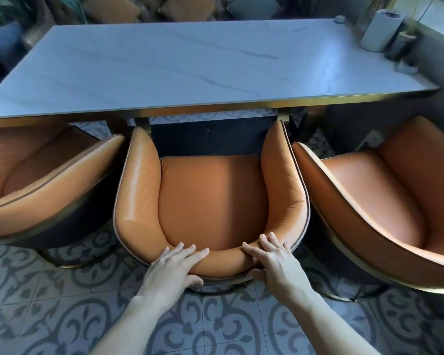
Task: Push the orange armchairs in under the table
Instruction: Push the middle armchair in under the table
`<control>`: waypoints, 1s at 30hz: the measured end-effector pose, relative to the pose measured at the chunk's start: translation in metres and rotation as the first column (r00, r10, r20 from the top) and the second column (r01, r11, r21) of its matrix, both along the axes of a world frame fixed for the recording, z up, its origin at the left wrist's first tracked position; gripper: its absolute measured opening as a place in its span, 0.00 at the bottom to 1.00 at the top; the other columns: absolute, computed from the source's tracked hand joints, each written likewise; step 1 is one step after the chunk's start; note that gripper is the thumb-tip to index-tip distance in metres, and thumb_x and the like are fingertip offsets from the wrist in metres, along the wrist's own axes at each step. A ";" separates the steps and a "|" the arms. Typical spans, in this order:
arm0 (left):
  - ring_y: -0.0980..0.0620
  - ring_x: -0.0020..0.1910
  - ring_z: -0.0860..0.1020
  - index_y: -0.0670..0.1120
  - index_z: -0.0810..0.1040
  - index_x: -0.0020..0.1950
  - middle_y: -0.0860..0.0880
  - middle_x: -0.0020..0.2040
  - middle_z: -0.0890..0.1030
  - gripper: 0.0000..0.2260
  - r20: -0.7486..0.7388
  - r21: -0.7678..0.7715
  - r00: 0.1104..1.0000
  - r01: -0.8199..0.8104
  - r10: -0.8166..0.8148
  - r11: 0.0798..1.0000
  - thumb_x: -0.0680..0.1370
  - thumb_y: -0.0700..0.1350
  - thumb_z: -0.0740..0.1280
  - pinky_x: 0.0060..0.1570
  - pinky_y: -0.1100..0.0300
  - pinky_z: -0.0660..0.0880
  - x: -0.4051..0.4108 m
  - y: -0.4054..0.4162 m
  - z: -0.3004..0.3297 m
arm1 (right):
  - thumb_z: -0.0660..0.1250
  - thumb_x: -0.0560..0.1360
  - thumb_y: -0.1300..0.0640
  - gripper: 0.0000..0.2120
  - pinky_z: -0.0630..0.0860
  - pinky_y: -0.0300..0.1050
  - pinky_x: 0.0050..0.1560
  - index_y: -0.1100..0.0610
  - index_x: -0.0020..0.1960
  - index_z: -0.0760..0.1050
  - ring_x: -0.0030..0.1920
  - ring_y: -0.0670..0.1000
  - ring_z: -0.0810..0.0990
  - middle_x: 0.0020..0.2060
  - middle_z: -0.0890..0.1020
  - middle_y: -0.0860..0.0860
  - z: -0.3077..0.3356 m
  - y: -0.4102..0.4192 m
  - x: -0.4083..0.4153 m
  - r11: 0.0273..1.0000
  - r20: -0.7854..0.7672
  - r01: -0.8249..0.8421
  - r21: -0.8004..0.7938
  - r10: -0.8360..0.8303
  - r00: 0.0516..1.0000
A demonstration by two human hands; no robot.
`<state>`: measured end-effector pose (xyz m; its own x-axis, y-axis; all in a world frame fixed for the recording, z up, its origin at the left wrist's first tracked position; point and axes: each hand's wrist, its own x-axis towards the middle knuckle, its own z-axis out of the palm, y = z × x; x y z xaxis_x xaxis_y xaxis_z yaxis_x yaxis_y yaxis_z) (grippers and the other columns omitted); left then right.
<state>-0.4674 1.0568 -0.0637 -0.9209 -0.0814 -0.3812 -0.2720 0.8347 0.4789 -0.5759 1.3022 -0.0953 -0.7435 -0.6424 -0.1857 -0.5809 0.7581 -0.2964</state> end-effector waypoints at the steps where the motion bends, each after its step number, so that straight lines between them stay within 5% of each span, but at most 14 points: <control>1: 0.53 0.77 0.53 0.65 0.58 0.76 0.55 0.78 0.60 0.30 -0.029 -0.099 0.998 0.044 -0.047 0.994 0.77 0.57 0.67 0.74 0.60 0.46 -0.001 -0.001 0.000 | 0.72 0.77 0.46 0.29 0.67 0.64 0.66 0.42 0.76 0.68 0.72 0.63 0.64 0.68 0.73 0.57 0.000 -0.001 -0.001 1.000 0.034 0.005 -0.003 -0.005 0.999; 24: 0.53 0.77 0.56 0.66 0.58 0.75 0.57 0.77 0.63 0.31 -0.076 -0.133 0.994 0.062 -0.073 0.989 0.76 0.59 0.68 0.76 0.51 0.52 -0.107 -0.043 -0.013 | 0.72 0.76 0.42 0.30 0.59 0.58 0.71 0.40 0.76 0.68 0.79 0.59 0.55 0.77 0.67 0.57 0.018 -0.042 -0.119 0.998 0.188 0.048 0.047 -0.056 0.981; 30: 0.52 0.77 0.55 0.65 0.57 0.76 0.56 0.77 0.62 0.31 -0.064 -0.160 0.996 0.055 -0.066 0.986 0.77 0.60 0.67 0.76 0.52 0.49 -0.105 -0.039 -0.011 | 0.70 0.78 0.42 0.33 0.59 0.60 0.70 0.39 0.79 0.60 0.78 0.59 0.54 0.77 0.63 0.56 0.025 -0.045 -0.096 0.989 0.065 0.091 0.118 -0.099 0.993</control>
<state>-0.5725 1.0178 -0.0749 -0.9497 -0.0785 -0.3032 -0.1892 0.9152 0.3558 -0.6721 1.2569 -0.0700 -0.7824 -0.5410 -0.3086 -0.4854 0.8401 -0.2421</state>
